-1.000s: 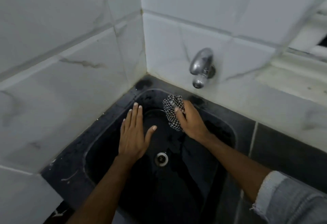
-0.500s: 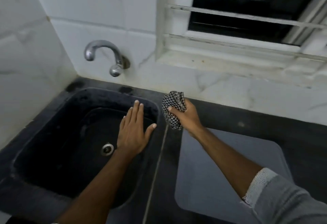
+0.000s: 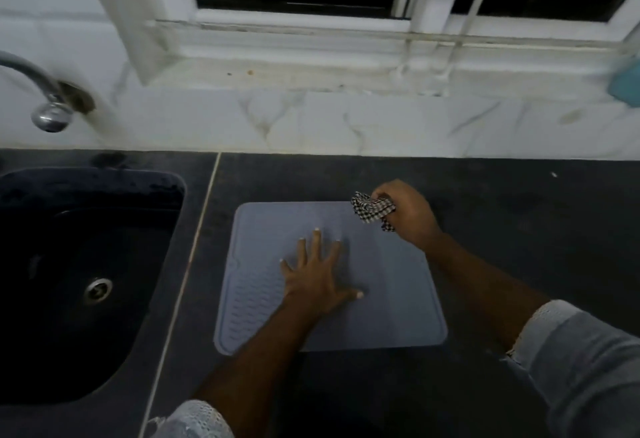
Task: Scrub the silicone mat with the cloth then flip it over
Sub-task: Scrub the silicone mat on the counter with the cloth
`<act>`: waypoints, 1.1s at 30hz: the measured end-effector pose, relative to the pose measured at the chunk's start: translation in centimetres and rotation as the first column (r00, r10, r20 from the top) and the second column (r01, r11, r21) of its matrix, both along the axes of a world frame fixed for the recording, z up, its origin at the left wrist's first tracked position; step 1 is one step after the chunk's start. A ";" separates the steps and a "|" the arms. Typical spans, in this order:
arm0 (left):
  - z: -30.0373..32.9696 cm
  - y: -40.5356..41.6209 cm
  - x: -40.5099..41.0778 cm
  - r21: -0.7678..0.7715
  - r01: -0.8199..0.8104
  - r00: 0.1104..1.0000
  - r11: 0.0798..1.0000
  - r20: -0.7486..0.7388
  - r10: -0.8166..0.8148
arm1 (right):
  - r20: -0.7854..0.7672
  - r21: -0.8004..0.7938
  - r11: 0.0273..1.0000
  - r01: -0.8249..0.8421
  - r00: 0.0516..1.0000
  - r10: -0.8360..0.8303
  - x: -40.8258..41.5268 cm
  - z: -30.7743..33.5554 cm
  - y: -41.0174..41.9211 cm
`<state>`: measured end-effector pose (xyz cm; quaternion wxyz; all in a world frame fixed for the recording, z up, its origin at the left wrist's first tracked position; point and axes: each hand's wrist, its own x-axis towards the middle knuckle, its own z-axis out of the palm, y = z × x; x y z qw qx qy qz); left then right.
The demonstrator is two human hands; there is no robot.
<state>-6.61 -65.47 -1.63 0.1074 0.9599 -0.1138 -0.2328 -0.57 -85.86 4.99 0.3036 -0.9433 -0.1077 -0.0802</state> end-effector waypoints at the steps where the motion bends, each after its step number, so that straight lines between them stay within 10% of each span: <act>1: -0.3 -0.6 0.0 0.027 0.017 0.999 0.999 -0.040 -0.015 | -0.001 -0.023 1.000 0.004 1.000 -0.004 -0.3 -0.2 -1.4; 22: 0.0 -0.9 -0.6 0.105 0.180 0.983 0.978 -0.052 -0.175 | -0.070 -0.369 0.927 -0.074 0.996 0.051 0.6 -2.6 -6.7; 33: -0.9 -2.2 2.0 0.150 0.157 0.975 0.976 -0.183 -0.129 | -0.195 -0.625 0.713 -0.317 0.948 0.250 2.5 -6.3 -2.8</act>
